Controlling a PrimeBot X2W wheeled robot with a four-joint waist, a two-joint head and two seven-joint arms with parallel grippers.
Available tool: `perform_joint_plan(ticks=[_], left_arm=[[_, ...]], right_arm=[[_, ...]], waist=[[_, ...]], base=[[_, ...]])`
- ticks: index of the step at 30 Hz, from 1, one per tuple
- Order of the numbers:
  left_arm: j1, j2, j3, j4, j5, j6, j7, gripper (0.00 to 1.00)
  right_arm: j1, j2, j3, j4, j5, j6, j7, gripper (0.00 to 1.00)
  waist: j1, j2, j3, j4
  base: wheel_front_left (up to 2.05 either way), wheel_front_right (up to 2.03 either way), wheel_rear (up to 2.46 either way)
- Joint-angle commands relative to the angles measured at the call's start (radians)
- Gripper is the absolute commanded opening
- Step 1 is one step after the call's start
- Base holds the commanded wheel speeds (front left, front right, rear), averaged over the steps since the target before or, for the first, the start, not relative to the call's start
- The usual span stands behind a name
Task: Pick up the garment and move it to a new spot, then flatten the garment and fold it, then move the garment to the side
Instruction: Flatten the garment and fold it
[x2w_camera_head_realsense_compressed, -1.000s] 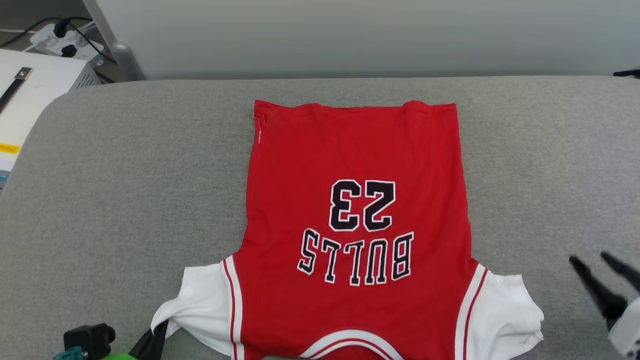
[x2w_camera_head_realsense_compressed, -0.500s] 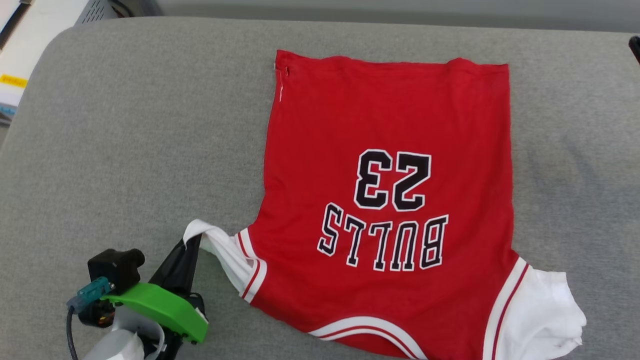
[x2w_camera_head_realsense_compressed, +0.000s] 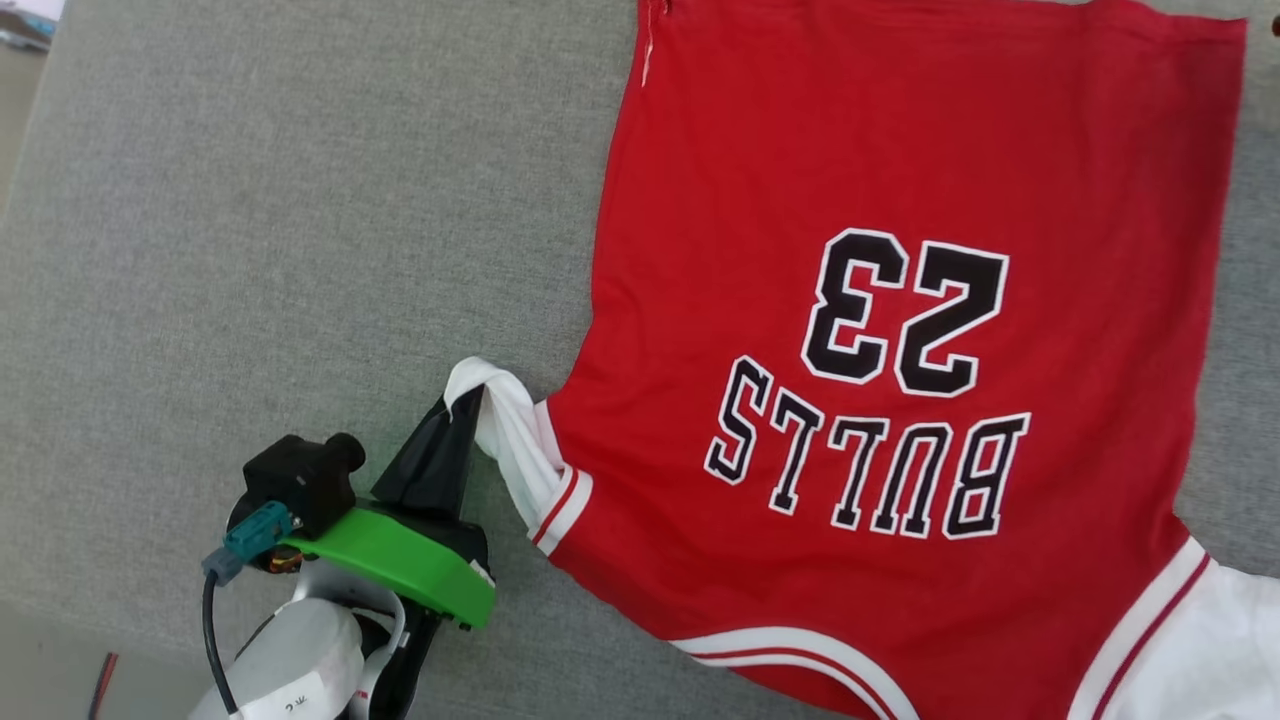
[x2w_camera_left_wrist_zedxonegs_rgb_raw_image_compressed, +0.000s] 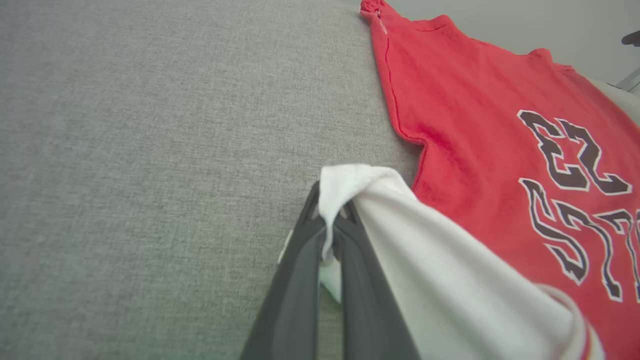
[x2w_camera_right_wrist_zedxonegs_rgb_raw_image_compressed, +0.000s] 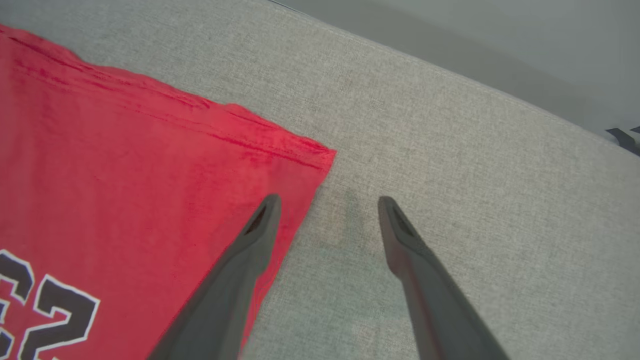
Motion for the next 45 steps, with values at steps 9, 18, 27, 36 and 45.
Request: perform_joint_plan(ticks=[9, 18, 27, 36, 45], left_arm=[[-0.050, -0.062, 0.014, -0.016, 0.059, -0.016, -0.006, 0.00], [-0.044, -0.078, 0.038, -0.009, 0.085, -0.025, -0.006, 0.00], [0.009, -0.065, 0.061, 0.030, 0.087, -0.017, -0.006, 0.00], [0.097, -0.025, 0.078, 0.038, 0.070, 0.007, 0.003, 0.00], [0.177, 0.022, 0.096, 0.024, 0.053, 0.032, 0.021, 0.00]], right_arm=[[-0.024, 0.052, 0.016, 0.146, -0.085, -0.001, 0.027, 1.00], [-0.003, 0.033, 0.032, 0.164, -0.069, -0.001, 0.056, 0.00], [-0.009, 0.027, 0.062, 0.136, -0.019, -0.001, -0.082, 0.00], [0.140, -0.070, 0.120, 0.036, 0.130, -0.001, -0.205, 0.00], [0.459, -0.218, 0.124, -0.148, 0.251, -0.001, -0.311, 0.00]], waist=[[-0.0002, 0.0000, 0.120, 0.097], [-0.0002, 0.0000, 0.096, 0.093], [-0.0002, 0.0000, -0.033, 0.051], [-0.0002, 0.0000, -0.173, -0.019], [-0.0002, 0.0000, -0.279, -0.099]], base=[[0.00, 0.00, 0.00], [0.00, 0.00, 0.00], [0.00, 0.00, 0.00], [0.00, 0.00, 0.00], [0.00, 0.00, 0.00]])
